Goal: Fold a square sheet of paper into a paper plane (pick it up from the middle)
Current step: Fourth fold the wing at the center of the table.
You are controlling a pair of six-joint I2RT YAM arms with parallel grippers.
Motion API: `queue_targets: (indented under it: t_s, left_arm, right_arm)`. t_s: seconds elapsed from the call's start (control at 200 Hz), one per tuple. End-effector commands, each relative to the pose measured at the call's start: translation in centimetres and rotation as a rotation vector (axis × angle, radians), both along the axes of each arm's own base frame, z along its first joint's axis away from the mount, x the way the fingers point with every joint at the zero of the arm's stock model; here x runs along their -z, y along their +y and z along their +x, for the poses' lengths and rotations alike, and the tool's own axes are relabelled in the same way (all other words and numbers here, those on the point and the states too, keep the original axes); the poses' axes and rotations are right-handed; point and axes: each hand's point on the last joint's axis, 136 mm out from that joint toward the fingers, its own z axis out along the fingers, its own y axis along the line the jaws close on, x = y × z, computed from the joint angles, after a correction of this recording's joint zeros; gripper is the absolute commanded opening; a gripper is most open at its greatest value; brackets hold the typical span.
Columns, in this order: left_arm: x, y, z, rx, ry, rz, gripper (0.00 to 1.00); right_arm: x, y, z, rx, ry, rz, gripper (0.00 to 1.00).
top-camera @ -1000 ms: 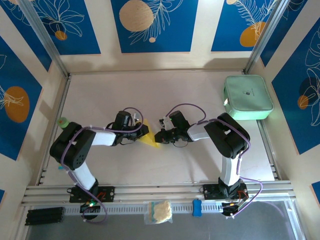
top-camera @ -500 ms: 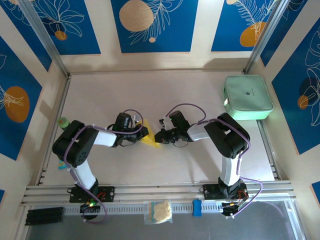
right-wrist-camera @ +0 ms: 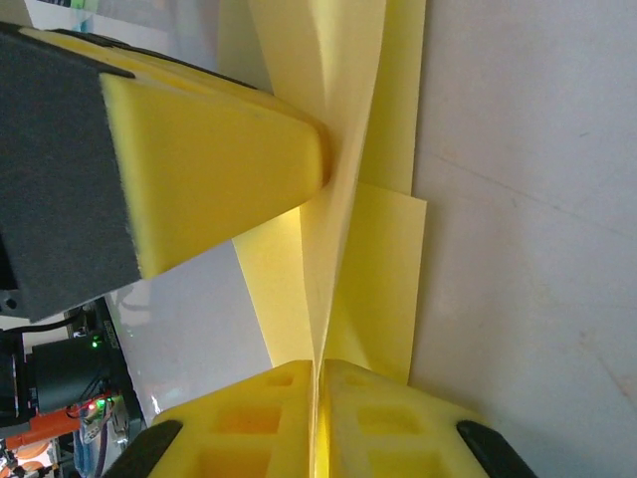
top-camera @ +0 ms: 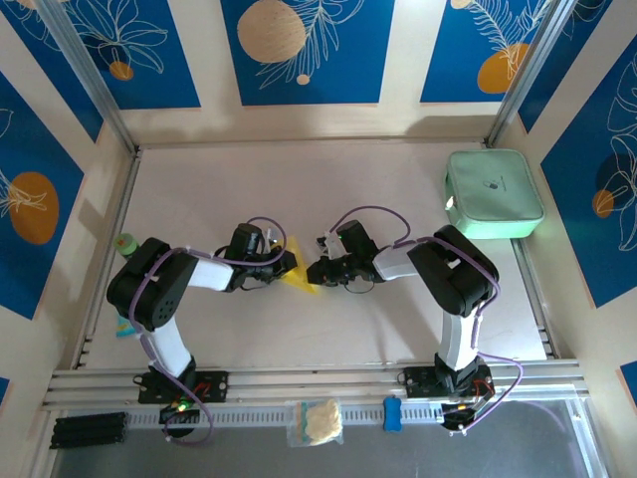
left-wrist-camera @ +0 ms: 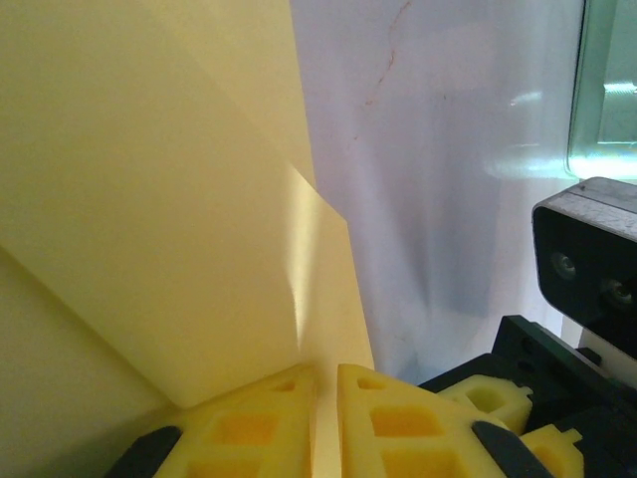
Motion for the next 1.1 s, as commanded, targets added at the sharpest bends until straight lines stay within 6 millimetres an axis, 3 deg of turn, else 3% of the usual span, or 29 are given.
queue_targets:
  t_s: [0.0,0.31,0.695,1.096]
  left_arm:
    - [0.5,0.1,0.1,0.000,0.012,0.008,0.15]
    - [0.9,0.4,-0.2,-0.005,0.026,0.015,0.15]
    - [1.1,0.4,-0.3,-0.008,0.032,0.018,0.15]
    - [1.0,0.5,-0.4,-0.011,0.060,0.031,0.18]
  right_arm:
    - [0.8,-1.4,-1.1,0.014,0.066,-0.073,0.14]
    - [-0.4,-1.5,-2.6,-0.026,0.088,-0.055,0.15]
    - [1.6,-1.9,-2.8,-0.008,0.119,-0.111,0.11]
    - [-2.4,-2.9,-1.5,0.043,-0.053,-0.162,0.21]
